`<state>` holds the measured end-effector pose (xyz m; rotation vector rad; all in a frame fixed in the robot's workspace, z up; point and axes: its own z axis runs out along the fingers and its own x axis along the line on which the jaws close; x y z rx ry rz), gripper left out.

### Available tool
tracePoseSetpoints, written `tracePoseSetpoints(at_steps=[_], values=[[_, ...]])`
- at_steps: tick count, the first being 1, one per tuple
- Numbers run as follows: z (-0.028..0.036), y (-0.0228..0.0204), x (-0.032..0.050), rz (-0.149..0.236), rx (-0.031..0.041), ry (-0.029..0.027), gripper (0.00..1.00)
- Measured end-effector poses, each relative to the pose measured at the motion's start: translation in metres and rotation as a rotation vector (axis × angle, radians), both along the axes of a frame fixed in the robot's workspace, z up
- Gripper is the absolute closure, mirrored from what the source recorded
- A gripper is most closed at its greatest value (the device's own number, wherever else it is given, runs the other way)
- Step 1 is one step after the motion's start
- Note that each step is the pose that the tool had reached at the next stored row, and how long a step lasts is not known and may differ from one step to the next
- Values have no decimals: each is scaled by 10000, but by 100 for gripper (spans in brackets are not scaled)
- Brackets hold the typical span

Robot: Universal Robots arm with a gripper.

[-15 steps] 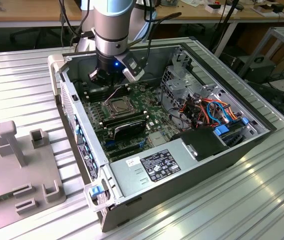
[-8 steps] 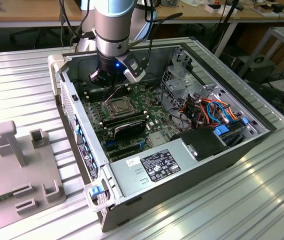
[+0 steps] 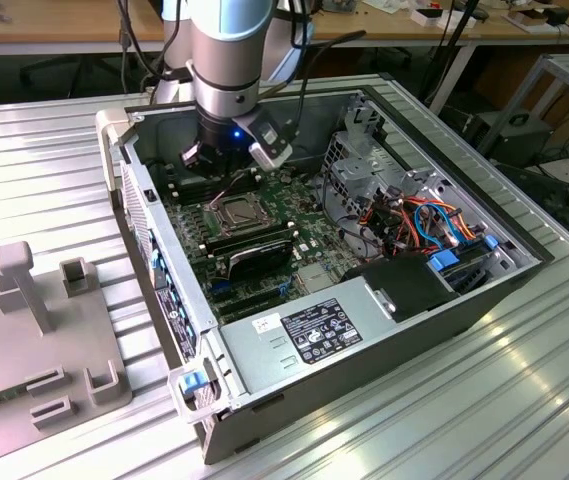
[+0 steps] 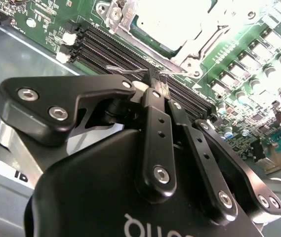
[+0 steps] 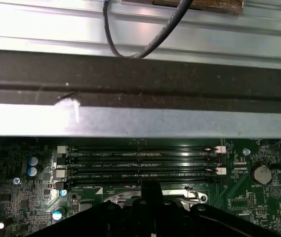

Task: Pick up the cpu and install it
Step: 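Install the first cpu locking lever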

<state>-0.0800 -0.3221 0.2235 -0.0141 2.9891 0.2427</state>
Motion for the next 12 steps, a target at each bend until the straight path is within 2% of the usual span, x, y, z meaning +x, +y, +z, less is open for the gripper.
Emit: tracePoseSetpoints(at_steps=[12], values=[[-84, 0, 113, 0, 1, 0, 89]])
